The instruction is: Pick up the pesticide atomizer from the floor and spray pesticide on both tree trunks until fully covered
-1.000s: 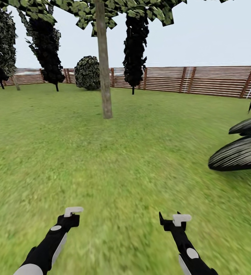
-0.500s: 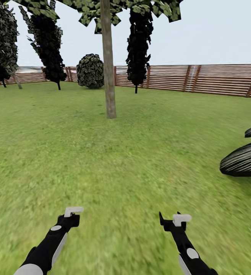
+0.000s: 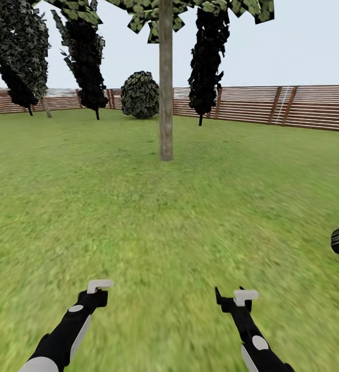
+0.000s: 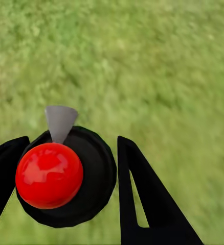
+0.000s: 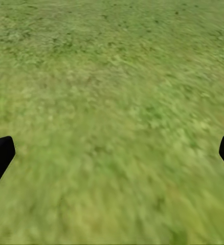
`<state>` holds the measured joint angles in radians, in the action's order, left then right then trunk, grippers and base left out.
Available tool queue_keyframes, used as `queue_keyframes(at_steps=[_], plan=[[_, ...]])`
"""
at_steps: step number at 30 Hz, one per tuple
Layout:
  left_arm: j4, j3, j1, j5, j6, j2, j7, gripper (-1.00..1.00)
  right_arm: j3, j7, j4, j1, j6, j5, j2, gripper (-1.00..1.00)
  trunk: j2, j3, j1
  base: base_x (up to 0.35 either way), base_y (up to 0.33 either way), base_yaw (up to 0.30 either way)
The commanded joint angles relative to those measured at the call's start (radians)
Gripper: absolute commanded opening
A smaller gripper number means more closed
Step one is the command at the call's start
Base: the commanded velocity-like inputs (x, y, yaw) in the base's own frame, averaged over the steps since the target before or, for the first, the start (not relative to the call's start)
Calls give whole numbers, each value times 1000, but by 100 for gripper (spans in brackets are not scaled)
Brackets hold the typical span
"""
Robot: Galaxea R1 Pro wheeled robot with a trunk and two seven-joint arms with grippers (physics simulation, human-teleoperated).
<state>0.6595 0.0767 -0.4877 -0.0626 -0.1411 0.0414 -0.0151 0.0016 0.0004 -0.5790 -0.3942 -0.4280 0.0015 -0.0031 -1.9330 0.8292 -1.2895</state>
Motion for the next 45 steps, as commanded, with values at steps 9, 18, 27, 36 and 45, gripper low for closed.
queue_keyframes(at_steps=[9, 18, 27, 36, 45], plan=[[2, 0, 0, 0, 0, 0, 0, -100, 0, 1, -1, 0, 0, 0, 0, 100, 0, 3, 0, 337, 1, 50], [3, 0, 0, 0, 0, 0, -1, -100, 1, -1, -1, 0, 0, 0, 0, 100, 0, 3, 0, 337, 0, 1], [3, 0, 0, 0, 0, 0, -1, -100, 0, 1, -1, 0, 0, 0, 0, 100, 0, 3, 0, 337, 0, 0], [3, 0, 0, 0, 0, 0, -1, -100, 0, 2, -1, 0, 0, -1, 0, 100, 0, 3, 0, 337, 0, 0], [0, 0, 0, 0, -1, 0, 0, -100, 0, 3, 1, 0, 0, 0, 0, 100, 0, 3, 0, 337, 0, 0]])
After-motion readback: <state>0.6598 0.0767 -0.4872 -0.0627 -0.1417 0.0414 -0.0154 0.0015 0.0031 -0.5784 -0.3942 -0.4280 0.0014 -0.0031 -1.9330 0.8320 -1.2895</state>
